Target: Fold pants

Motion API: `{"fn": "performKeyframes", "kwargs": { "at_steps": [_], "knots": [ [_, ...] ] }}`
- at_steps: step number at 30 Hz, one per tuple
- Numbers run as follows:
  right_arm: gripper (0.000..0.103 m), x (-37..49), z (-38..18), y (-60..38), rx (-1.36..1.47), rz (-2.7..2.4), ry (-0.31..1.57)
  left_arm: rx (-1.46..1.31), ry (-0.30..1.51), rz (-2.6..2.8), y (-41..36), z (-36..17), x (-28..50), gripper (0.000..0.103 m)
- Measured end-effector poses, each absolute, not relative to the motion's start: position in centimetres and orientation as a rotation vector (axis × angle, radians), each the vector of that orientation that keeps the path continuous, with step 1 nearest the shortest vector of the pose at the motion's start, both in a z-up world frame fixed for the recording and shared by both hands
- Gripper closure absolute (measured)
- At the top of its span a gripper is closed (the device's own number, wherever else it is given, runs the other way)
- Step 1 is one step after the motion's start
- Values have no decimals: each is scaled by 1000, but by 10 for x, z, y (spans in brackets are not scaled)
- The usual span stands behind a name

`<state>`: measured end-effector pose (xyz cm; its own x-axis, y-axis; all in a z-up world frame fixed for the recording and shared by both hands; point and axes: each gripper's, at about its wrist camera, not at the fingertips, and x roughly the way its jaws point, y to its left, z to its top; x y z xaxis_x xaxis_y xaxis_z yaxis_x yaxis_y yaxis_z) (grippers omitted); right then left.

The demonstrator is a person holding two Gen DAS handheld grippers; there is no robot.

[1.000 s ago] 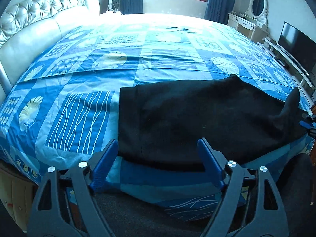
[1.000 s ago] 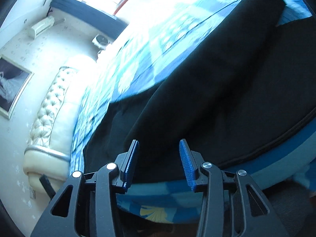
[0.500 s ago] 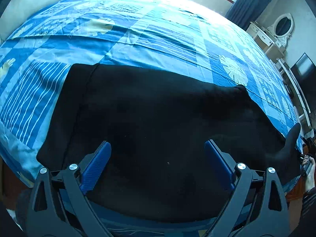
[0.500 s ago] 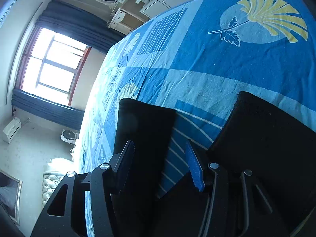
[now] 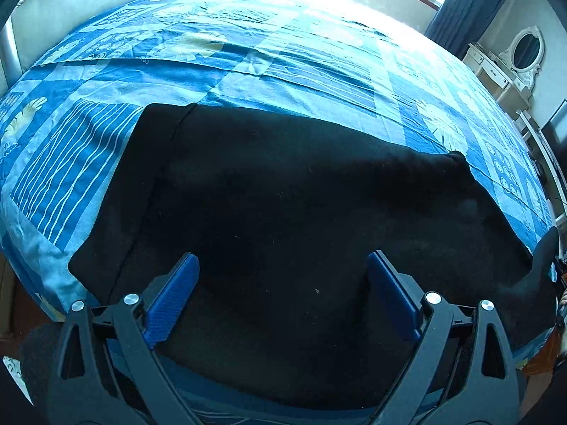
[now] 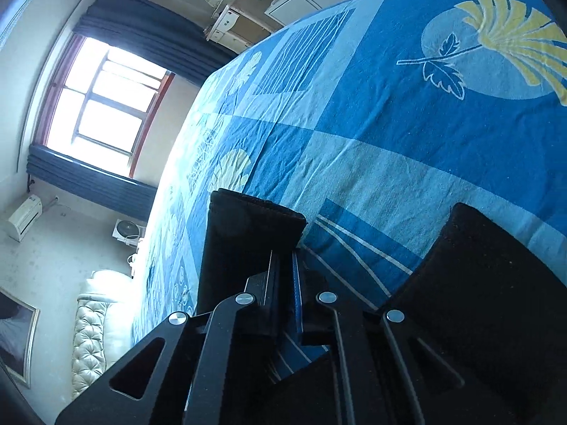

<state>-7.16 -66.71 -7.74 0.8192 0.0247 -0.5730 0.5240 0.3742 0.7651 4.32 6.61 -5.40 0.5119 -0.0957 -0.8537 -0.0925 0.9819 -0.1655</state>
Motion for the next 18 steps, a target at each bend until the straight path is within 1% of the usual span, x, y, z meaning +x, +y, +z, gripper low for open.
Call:
{"fn": "performKeyframes", "kwargs": {
  "at_steps": [4,7,10,15,16,17,18],
  "knots": [
    [98,-116,-41,-661,1125,-289,457,-200,1041,-6,67,-53,42,8],
    [99,-159,-33,-655,1116,-310,424,-210,1040,-9,69,-52,41,8],
    [99,-190,-53,-654,1148,-353,437,-211,1035,-14,69,-52,38,8],
    [98,-199,-99,-657,1218,-383,512,-183,1036,-17,66,-53,37,8],
    [95,-196,-103,-658,1226,-395,513,-188,1037,-17,66,-53,37,8],
    [94,-195,-106,-658,1238,-399,504,-196,1037,-16,67,-52,36,8],
    [89,-193,-109,-658,1256,-397,492,-205,1037,-16,68,-52,36,8]
  ]
}}
